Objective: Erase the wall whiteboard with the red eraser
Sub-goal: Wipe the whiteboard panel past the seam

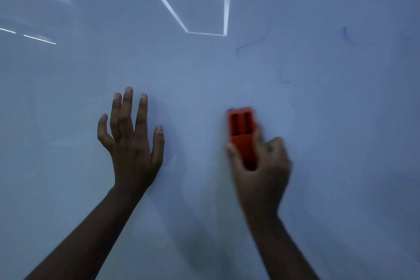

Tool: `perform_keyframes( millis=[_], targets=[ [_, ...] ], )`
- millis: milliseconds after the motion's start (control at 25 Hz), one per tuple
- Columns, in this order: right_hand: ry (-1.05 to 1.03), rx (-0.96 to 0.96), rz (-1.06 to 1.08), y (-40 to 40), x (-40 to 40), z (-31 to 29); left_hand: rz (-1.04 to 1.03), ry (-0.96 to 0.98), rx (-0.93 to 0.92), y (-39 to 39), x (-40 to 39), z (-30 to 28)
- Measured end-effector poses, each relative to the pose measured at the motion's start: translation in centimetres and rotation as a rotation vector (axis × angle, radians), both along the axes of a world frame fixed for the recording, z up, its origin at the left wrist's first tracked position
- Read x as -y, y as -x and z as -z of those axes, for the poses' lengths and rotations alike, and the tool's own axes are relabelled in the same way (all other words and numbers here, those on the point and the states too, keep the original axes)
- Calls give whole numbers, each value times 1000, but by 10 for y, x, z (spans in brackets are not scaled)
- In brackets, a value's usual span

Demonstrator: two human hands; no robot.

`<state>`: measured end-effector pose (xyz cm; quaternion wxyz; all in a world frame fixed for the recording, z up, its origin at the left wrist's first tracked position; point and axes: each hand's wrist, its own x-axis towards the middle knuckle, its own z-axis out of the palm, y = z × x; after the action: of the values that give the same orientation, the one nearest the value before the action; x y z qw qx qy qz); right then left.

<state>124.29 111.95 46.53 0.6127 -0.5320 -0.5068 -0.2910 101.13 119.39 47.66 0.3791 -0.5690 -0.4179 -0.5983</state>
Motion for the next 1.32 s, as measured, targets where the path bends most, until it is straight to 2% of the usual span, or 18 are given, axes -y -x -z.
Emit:
perform_keyframes(
  millis=[80, 160, 320, 480, 720, 880, 960, 1040, 1200, 1320],
  targets=[
    [56, 220, 17, 47, -4, 11, -8, 20, -17, 7, -5, -3],
    [95, 355, 17, 75, -6, 15, -3, 60, -39, 14, -9, -2],
    [47, 414, 7, 69, -6, -4, -11, 69, -93, 21, -12, 2],
    [-53, 236, 60, 8, -5, -40, -24, 14, -55, 11, -4, -8],
    [-141, 67, 137, -59, 1, -56, -22, -40, -137, -16, -5, -65],
    [-245, -214, 114, -106, 3, -94, -53, -10, -145, -19, -15, -61],
    [-241, -257, 74, -105, 2, -114, -52, -16, -145, -20, -14, -61],
    [-237, -169, 52, -75, -3, -126, -52, -27, -143, -21, -13, -62],
    [-156, 237, 97, 24, -20, -114, -30, -6, -135, -21, -15, -60],
    [-124, 412, 101, 70, -22, -111, -32, -39, -146, -17, -15, -61]
  ],
)
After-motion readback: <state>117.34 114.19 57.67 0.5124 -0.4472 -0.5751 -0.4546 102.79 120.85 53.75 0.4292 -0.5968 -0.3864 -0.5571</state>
